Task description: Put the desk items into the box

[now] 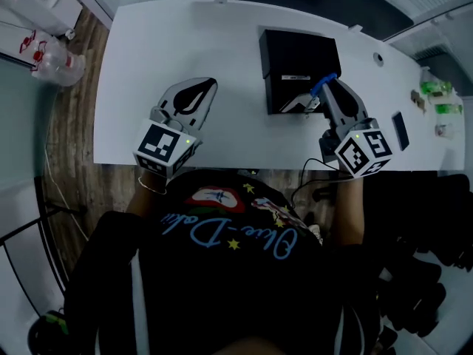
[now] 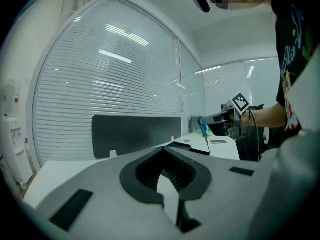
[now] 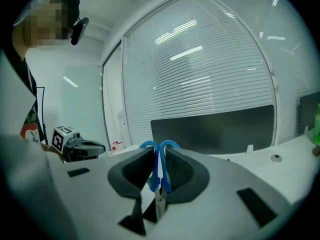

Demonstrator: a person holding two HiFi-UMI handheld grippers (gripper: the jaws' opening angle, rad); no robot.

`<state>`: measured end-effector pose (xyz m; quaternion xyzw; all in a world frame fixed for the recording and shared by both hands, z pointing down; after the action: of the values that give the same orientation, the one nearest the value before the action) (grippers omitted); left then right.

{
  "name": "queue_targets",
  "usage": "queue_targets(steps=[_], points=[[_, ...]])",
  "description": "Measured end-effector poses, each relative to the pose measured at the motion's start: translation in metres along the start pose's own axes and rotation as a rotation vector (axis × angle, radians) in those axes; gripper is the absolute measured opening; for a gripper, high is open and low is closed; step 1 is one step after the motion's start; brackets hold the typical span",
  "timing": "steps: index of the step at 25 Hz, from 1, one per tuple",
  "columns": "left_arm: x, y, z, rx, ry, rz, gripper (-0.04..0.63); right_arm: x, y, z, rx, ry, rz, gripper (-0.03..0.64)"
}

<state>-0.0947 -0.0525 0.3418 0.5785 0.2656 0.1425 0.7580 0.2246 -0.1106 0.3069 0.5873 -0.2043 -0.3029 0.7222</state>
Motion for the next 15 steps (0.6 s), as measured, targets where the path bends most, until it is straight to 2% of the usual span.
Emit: queue_targets(steps=[5, 12, 15], points=[[0.014, 0.001, 0.018, -0.024, 0.066, 0.014, 0.008, 0.008, 0.011, -0.028, -0.005, 0.082, 0.036, 0.078], [0.027, -0.001, 0.04, -0.042, 0.152, 0.044, 0.008, 0.016, 0.027, -0.054, 0.006, 0.181, 0.144, 0.078], [0.029, -0.002, 0.044, -0.051, 0.161, 0.047, 0.008, 0.018, 0.033, -0.059, 0.002, 0.21, 0.168, 0.078]])
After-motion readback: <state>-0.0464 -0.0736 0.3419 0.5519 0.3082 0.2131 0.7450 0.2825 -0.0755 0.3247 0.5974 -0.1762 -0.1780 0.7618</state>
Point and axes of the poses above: the fingertips, and each gripper's own axes: z forward along the fingers, x to its right, y out of its underside, the point moved 9 cm from there along -z, backward along the fingers, and after that the axes turned 12 degrees about -z, right-handed, at the moved point
